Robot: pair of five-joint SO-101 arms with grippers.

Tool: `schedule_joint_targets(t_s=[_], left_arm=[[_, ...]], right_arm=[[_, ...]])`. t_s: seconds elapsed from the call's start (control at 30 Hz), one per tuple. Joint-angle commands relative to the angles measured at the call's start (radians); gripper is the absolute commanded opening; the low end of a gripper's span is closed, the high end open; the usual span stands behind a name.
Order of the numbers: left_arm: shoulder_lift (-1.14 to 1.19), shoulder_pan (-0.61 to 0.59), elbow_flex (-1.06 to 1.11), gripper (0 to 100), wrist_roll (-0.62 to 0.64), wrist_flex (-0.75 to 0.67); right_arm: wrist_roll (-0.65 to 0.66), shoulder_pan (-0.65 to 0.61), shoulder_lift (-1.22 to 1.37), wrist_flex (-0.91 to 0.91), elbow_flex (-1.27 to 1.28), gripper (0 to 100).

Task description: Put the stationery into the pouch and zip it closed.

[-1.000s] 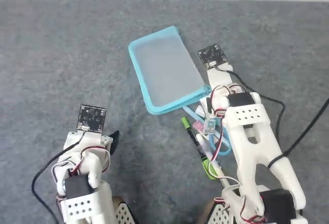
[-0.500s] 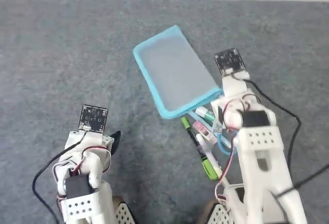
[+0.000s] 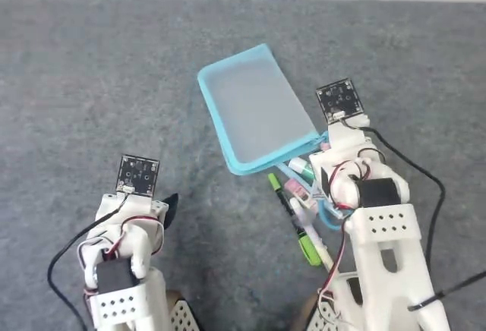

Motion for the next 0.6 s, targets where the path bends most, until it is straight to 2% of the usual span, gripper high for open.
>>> schedule_joint_targets(t_s=[0.0,0.33,0.57], left_arm=[[-0.020,0.005,-0.007,30,-0.009,0.005],[-0.020,0.005,-0.007,30,-0.009,0.005],[-0.021,0.003,-0.007,30,-0.009,-0.002]], right_arm=[[-0.020,-0.010,-0.048,0.002,0.002,0.7],[-0.069,-0.099,-0.048,0.036,0.003,0.7],[-0.071,-0.102,-0.048,0.031,0.014,0.7]])
